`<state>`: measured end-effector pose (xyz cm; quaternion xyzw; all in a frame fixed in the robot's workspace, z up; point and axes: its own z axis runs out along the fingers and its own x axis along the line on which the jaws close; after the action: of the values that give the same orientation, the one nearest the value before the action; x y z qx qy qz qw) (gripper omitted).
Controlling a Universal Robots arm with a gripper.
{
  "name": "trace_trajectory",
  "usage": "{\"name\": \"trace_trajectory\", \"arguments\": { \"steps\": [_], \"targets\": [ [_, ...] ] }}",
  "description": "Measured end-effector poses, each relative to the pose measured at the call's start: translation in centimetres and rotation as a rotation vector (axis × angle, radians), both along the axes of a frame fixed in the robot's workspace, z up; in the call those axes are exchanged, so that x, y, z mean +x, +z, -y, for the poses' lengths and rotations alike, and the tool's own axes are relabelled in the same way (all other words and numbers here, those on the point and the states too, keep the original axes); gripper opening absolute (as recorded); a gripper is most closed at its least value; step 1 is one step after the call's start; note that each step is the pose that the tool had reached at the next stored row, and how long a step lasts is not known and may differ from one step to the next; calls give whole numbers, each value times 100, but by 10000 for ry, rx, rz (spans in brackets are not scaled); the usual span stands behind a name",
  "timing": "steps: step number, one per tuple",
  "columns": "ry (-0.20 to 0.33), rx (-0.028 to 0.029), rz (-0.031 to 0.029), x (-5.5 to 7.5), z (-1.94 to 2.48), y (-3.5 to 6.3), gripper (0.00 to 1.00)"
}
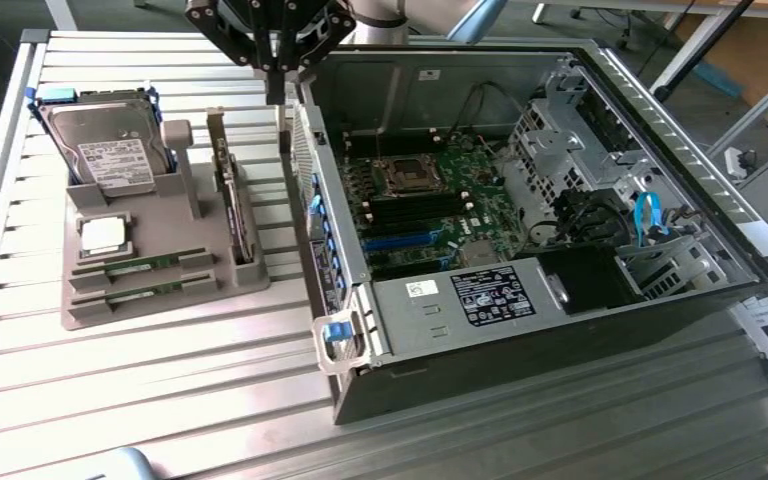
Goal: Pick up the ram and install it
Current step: 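Reach for the ram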
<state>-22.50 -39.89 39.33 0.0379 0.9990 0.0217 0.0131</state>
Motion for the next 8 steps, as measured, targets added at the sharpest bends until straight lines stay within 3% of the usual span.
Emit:
{"name": "trace_trajectory", "arguments": {
  "steps": [8],
  "targets": [
    [1, 0, 0, -89, 0, 0, 11]
  ]
}}
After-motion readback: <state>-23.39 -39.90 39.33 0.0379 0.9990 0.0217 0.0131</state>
